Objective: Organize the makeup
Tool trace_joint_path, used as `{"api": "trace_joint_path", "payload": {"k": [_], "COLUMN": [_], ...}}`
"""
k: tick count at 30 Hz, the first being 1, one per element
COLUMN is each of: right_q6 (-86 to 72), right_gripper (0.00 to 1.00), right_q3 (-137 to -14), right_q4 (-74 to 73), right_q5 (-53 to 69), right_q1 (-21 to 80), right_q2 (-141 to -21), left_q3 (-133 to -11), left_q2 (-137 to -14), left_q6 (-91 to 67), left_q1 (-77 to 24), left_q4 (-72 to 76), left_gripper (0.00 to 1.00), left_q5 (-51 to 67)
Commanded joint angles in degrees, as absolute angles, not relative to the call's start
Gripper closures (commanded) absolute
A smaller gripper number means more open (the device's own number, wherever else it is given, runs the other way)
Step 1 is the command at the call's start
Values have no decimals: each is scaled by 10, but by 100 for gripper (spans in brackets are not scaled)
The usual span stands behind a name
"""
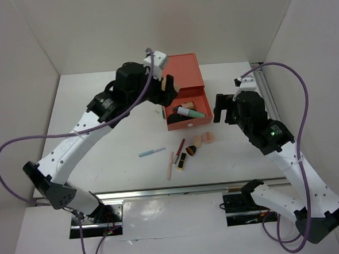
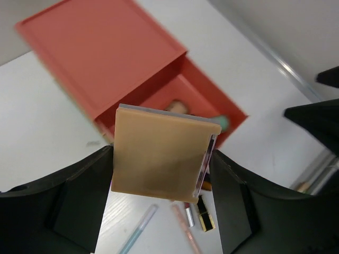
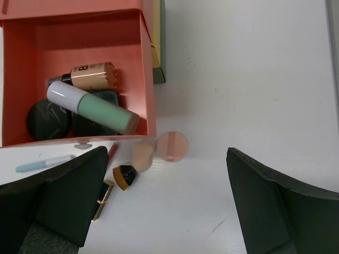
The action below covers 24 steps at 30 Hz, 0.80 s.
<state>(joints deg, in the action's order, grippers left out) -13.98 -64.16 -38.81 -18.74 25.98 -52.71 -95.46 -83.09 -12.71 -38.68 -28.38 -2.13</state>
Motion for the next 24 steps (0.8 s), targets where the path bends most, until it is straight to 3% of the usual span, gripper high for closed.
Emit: {"api": "trace_joint_path", "payload": {"k": [1, 11, 18, 24], "right_q6": [-147, -152, -152, -152], "right_gripper": [0, 0, 0, 0], "right_q3": [-642, -636, -636, -631], "right_q4": [-353, -353, -359, -359], "right_q5": [-214, -219, -219, -219], "right_q1": [258, 252, 252, 252], "right_q2": [-505, -495, -500, -495], "left_q3": [-1022, -1172, -1216, -1233], "left_q2": [-898, -1072, -1139, -1169], "left_q6": [-80, 1, 22, 33], "left_q1": [-427, -454, -454, -454], "left_q4": [-284, -365, -378, -383], "left_gripper": [43, 38, 38, 30], "left_q5": [9, 50, -36, -79]}}
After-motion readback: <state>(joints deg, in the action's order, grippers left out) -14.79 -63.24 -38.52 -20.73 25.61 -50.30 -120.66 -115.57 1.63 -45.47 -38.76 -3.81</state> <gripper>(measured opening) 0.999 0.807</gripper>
